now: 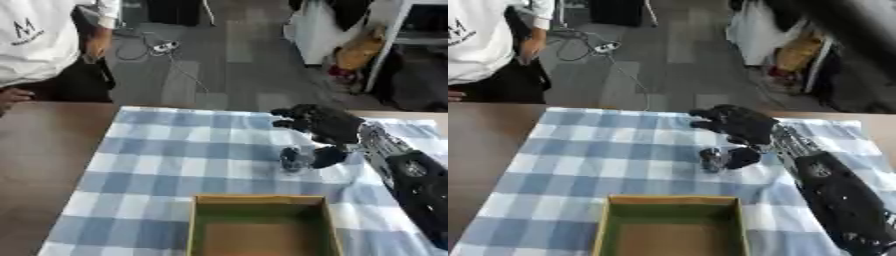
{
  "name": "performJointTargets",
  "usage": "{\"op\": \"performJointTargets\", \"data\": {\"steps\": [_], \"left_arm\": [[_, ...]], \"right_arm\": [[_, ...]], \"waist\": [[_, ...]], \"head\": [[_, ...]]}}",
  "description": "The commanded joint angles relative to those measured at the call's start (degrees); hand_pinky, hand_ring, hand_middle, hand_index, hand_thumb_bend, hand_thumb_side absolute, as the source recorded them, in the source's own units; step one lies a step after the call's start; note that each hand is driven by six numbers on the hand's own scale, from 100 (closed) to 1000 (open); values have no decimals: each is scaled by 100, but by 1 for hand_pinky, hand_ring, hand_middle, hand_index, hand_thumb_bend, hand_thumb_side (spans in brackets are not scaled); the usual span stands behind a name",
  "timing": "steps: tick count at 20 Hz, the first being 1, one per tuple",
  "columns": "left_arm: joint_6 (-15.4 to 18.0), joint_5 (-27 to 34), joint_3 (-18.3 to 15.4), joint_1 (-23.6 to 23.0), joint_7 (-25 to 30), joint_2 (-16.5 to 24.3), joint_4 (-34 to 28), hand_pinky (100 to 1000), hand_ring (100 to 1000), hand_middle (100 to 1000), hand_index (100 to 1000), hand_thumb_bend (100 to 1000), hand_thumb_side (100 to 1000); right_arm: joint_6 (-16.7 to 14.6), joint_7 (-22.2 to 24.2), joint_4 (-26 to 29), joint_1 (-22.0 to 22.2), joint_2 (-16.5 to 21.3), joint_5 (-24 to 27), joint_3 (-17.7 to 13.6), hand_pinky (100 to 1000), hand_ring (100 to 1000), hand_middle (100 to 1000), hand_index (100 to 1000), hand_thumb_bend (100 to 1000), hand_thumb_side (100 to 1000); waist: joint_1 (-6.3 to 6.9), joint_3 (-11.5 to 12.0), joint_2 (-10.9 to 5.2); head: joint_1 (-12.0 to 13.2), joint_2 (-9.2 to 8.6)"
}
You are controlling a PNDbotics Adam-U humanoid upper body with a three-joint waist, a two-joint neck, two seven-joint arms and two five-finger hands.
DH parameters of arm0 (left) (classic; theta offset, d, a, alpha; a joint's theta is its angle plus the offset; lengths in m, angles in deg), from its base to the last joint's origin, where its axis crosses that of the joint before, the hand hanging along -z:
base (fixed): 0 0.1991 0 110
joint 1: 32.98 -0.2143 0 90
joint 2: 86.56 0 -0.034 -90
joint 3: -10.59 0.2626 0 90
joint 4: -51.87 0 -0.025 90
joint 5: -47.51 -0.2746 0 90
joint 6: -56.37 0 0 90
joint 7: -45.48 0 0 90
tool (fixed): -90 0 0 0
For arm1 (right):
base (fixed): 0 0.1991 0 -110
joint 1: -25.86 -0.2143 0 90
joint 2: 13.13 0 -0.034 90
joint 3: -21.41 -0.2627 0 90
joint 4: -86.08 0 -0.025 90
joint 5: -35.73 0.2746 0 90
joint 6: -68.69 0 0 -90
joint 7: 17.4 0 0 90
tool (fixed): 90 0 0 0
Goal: Pick up objects on the table and place them in the box.
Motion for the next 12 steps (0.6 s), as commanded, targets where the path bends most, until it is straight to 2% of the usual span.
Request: {"op": "performJointTargets", "data": {"steps": [1,8,9,10,11,12], "left_arm": [[2,6,-20,41,19,146,-82,684,740,942,1000,286,1000],[3,10,-21,54,32,145,-82,685,741,942,1000,285,1000],[4,10,-22,58,32,142,-82,685,741,941,1000,286,1000],[6,10,-23,61,32,140,-82,685,741,941,1000,286,1000],[6,11,-23,63,33,140,-82,685,741,941,1000,285,1000],[4,12,-21,65,36,140,-82,685,741,941,1000,285,1000]], "right_arm": [[-96,208,219,-22,251,268,19,867,862,993,972,245,1000],[-88,538,319,19,216,537,38,865,863,991,976,262,1000],[-90,585,316,22,209,554,48,870,870,996,983,347,1000],[-98,637,314,22,201,564,61,869,870,996,983,336,1000],[-105,686,313,25,191,574,69,870,871,996,985,416,1000],[-109,735,309,28,174,577,72,870,871,994,986,437,1000]], "waist": [[8,-9,-137],[15,-3,-121],[14,1,-117],[14,4,-114],[13,6,-110],[13,7,-105]], "head": [[-14,25],[-12,19],[-11,23],[-9,27],[-4,29],[3,30]]}}
